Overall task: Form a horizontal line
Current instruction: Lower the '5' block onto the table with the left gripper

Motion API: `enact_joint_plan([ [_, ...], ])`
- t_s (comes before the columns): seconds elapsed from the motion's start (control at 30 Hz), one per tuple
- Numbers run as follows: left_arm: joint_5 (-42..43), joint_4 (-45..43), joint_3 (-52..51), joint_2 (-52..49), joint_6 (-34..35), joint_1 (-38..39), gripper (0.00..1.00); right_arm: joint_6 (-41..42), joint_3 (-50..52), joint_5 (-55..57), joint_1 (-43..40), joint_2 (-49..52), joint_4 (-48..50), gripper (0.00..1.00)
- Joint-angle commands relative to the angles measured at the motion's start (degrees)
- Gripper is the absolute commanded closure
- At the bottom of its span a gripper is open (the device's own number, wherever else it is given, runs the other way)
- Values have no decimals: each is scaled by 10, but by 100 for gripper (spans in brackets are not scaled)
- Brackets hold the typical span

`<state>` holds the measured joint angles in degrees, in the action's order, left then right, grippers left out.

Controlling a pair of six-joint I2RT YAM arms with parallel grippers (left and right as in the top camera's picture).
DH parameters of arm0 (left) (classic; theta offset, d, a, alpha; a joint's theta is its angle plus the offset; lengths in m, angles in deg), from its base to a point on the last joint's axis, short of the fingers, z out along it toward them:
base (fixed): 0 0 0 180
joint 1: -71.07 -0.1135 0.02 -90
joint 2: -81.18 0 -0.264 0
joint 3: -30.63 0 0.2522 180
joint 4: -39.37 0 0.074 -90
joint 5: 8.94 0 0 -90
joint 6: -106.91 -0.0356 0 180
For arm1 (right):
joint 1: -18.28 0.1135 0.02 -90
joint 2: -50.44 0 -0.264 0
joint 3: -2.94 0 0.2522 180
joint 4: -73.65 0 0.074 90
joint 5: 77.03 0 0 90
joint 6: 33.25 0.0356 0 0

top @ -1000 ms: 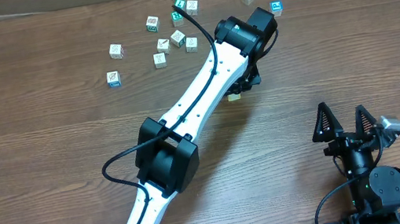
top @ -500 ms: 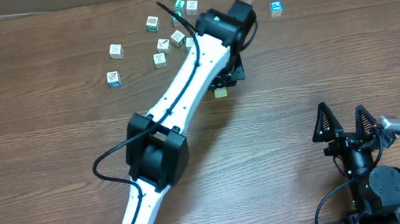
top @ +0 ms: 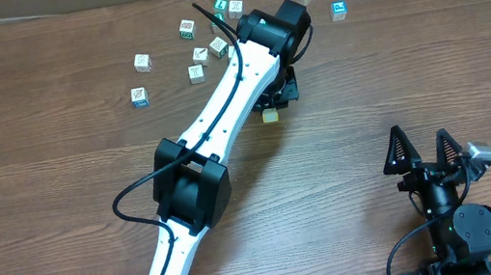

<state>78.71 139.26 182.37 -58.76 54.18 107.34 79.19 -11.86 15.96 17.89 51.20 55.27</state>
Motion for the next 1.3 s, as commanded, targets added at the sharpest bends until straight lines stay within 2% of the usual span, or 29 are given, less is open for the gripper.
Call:
enact_joint_plan([
  [0.0,0,2,-4,5,48,-10,94,-4,6,4,-3,-3,2,0],
  [0.4,-1,-1,-4,5,65,-35,90,-4,6,4,-3,-3,2,0],
  [1.27,-6,4,-4,5,67,-31,91,-4,6,4,-3,-3,2,0],
])
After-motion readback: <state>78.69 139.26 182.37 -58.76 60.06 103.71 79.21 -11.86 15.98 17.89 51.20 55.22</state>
